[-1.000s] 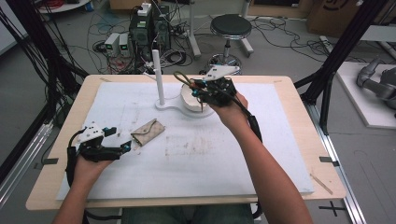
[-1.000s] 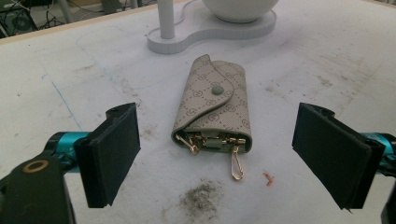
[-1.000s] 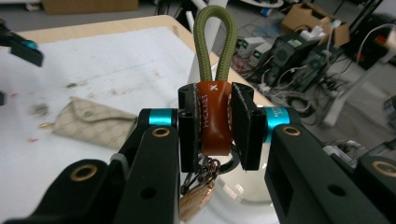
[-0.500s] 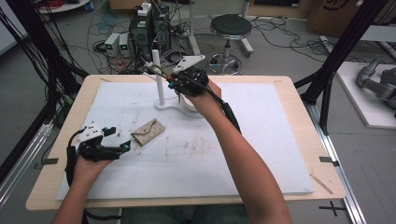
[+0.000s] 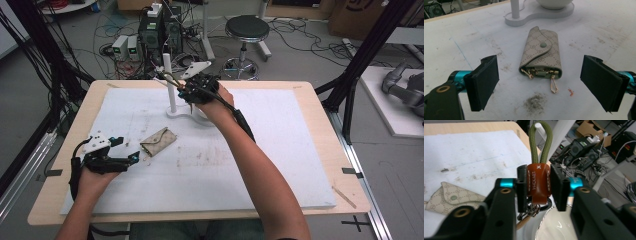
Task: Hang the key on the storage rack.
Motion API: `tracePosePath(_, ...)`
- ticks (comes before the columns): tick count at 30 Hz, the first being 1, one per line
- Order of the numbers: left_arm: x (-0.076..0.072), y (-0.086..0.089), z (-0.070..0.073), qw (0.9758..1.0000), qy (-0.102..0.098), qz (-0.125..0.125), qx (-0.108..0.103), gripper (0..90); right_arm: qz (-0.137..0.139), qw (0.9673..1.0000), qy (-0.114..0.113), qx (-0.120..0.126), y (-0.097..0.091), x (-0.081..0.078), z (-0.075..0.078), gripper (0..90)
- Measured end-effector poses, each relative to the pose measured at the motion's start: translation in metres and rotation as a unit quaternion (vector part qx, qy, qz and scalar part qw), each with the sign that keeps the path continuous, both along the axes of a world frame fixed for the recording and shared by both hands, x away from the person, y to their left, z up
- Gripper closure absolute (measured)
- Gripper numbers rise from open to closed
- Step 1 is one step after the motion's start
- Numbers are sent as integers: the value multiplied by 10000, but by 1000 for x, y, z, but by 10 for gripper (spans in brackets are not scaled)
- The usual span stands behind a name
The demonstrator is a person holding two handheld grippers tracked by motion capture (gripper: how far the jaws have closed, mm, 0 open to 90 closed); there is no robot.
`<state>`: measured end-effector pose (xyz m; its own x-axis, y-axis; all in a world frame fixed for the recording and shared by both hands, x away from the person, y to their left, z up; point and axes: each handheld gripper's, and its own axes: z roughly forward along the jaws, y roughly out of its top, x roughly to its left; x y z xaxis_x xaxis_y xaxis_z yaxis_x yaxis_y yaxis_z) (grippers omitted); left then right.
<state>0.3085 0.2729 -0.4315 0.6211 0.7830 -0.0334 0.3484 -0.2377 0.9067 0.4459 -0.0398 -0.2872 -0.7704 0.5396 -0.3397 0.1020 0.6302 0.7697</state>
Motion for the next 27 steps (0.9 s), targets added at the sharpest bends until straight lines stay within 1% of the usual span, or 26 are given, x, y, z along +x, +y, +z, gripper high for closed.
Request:
tracePosePath(1, 0, 0, 0, 10000, 0, 0, -4, 151, 0, 10000, 0, 0, 0, 0, 0, 525)
tracePosePath(2, 0, 1, 0, 10000, 12, 10, -13, 151, -73, 9999, 69, 83, -4, -1, 2, 473)
tracePosePath(3, 0, 1, -1, 10000, 15, 12, -10, 151, -70, 9999, 98, 103, -6, -2, 4, 423)
tracePosePath(4, 1, 1, -1, 10000, 24, 25, -16, 151, -70, 9999, 98, 103, -6, -2, 4, 423)
tracePosePath(8, 2, 1, -2, 10000, 53, 20, 19, 151, -150, 9992, 184, 311, -26, -11, 12, 390)
tracePosePath(9, 2, 0, -2, 10000, 49, 12, 33, 151, -148, 9992, 153, 340, -32, -13, 13, 388)
tracePosePath(10, 2, 0, -1, 10000, 36, 11, 33, 151, -148, 9992, 153, 340, -32, -13, 13, 388)
tracePosePath(11, 1, -1, -1, 10000, 26, 3, 21, 151, -196, 9992, 152, 323, -44, -20, 14, 377)
tracePosePath(13, 0, -2, -1, 10000, 17, -12, 28, 151, -223, 9992, 37, 343, -54, -26, 14, 377)
tracePosePath(14, 0, -3, -1, 10000, 18, -12, 26, 151, -239, 9990, 23, 385, -61, -30, 14, 373)
tracePosePath(15, 0, -3, -1, 10000, 16, -24, 19, 151, -251, 9989, 22, 402, -69, -33, 13, 365)
tracePosePath(16, -1, -4, -1, 10000, 17, -22, 38, 151, -306, 9988, 77, 382, -76, -35, 12, 353)
tracePosePath(17, -1, -5, -1, 10000, 22, -38, 33, 151, -306, 9988, 77, 382, -76, -35, 12, 353)
tracePosePath(18, -1, -5, -1, 10000, 22, -37, 43, 151, -385, 9981, 42, 485, -94, -42, 10, 351)
tracePosePath(19, -1, -6, -2, 10000, 22, -51, 28, 151, -385, 9981, 42, 485, -94, -42, 10, 351)
tracePosePath(20, 0, -6, -2, 10000, 17, -61, 39, 151, -406, 9977, 49, 548, -100, -45, 9, 349)
tracePosePath(22, 0, -7, -2, 10000, 21, -70, 21, 151, -576, 9963, 137, 627, -125, -53, 4, 325)
tracePosePath(23, 0, -7, -2, 10000, 21, -70, 21, 151, -576, 9963, 137, 627, -125, -53, 4, 325)
tracePosePath(24, 0, -8, -2, 10000, 25, -68, 23, 151, -580, 9957, 103, 720, -133, -56, 2, 324)
tracePosePath(25, 0, -8, -2, 10000, 28, -72, 30, 151, -703, 9942, 199, 788, -150, -62, -1, 311)
tracePosePath(26, 0, -8, -2, 10000, 26, -73, 30, 151, -713, 9939, 177, 825, -155, -65, -3, 311)
tracePosePath(27, 0, -9, -2, 10000, 30, -77, 13, 151, -721, 9930, 132, 932, -162, -68, -6, 311)
